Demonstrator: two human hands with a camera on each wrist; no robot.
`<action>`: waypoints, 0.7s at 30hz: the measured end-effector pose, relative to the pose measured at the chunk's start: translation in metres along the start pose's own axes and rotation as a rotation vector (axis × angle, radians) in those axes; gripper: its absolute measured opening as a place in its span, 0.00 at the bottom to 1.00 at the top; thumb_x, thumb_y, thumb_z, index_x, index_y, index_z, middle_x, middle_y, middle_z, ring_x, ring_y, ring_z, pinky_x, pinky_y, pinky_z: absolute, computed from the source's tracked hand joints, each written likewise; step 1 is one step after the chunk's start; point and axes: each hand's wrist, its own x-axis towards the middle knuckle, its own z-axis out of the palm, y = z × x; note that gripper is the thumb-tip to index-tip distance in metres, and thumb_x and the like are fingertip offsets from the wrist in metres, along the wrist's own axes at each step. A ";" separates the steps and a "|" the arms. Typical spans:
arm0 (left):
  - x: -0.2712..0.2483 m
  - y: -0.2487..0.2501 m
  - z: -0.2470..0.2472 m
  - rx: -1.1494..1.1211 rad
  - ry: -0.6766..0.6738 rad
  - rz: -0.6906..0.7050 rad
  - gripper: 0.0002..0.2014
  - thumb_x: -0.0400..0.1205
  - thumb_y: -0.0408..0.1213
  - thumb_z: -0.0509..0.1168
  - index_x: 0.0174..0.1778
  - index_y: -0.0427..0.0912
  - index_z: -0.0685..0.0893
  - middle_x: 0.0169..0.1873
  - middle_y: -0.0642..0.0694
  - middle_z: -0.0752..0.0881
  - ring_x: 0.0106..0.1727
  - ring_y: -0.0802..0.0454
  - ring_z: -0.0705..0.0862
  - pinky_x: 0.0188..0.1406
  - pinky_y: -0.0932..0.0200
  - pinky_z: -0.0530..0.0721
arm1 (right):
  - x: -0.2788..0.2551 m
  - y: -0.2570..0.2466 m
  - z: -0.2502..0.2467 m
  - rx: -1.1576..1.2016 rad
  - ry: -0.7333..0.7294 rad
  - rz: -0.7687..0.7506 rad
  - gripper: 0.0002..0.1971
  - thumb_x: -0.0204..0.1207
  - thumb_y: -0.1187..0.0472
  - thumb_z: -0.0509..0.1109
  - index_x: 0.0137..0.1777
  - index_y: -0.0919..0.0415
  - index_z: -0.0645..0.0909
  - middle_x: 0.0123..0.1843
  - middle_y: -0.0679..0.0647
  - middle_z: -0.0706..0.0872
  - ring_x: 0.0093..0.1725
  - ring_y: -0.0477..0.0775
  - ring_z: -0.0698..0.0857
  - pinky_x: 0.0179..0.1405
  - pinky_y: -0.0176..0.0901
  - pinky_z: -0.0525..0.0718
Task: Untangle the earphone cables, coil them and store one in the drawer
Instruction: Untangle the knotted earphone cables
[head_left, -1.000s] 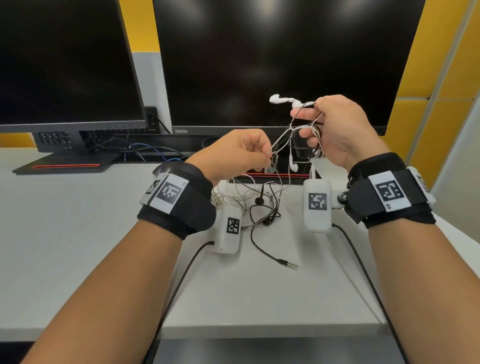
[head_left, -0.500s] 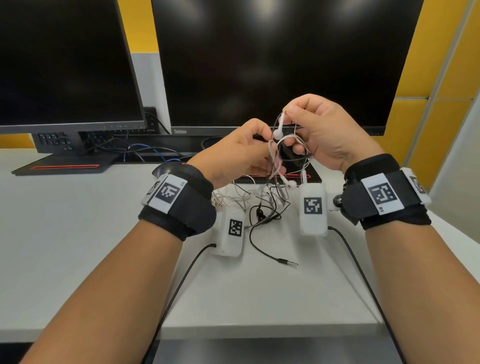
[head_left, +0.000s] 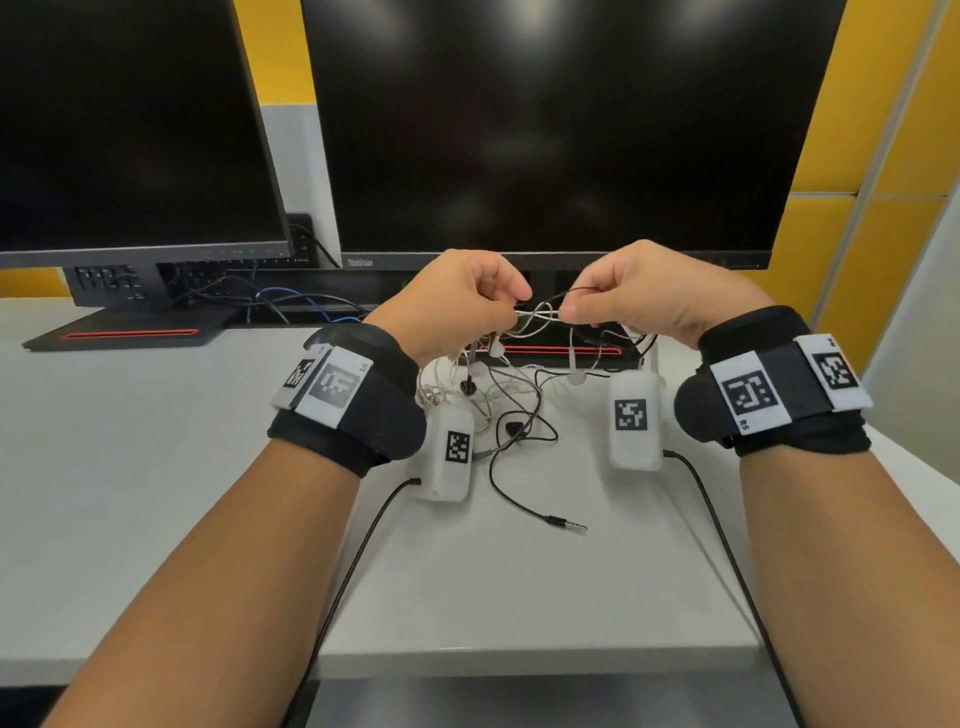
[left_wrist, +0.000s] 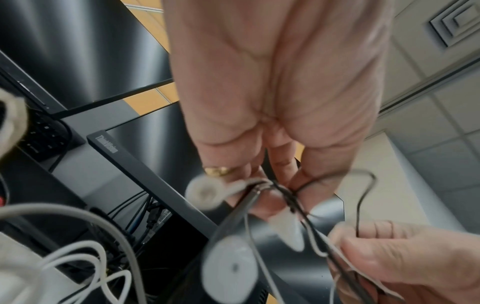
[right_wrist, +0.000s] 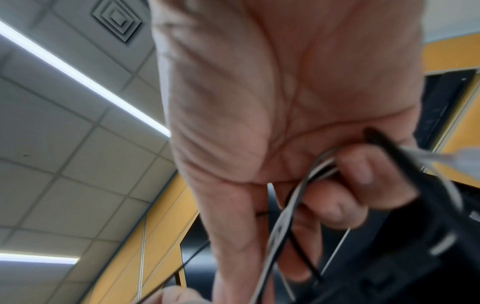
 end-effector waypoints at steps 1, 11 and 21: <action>0.000 0.000 0.000 0.019 0.000 -0.014 0.10 0.80 0.28 0.67 0.45 0.50 0.87 0.45 0.41 0.89 0.48 0.45 0.87 0.53 0.52 0.88 | 0.001 0.001 0.000 -0.004 0.029 0.007 0.05 0.78 0.53 0.73 0.45 0.53 0.88 0.40 0.46 0.87 0.40 0.41 0.81 0.40 0.38 0.77; -0.004 0.007 0.001 -0.076 -0.053 -0.087 0.14 0.86 0.49 0.60 0.47 0.47 0.88 0.35 0.43 0.79 0.32 0.55 0.78 0.28 0.70 0.79 | 0.015 0.008 0.000 0.172 0.402 0.117 0.07 0.84 0.63 0.60 0.52 0.55 0.80 0.43 0.50 0.81 0.38 0.44 0.77 0.38 0.40 0.78; -0.001 0.004 0.003 -0.117 -0.019 -0.091 0.02 0.80 0.35 0.72 0.45 0.42 0.88 0.35 0.45 0.88 0.32 0.58 0.84 0.36 0.64 0.85 | 0.018 -0.017 -0.008 0.206 0.275 0.526 0.14 0.79 0.61 0.70 0.62 0.66 0.81 0.47 0.57 0.81 0.49 0.52 0.79 0.61 0.45 0.82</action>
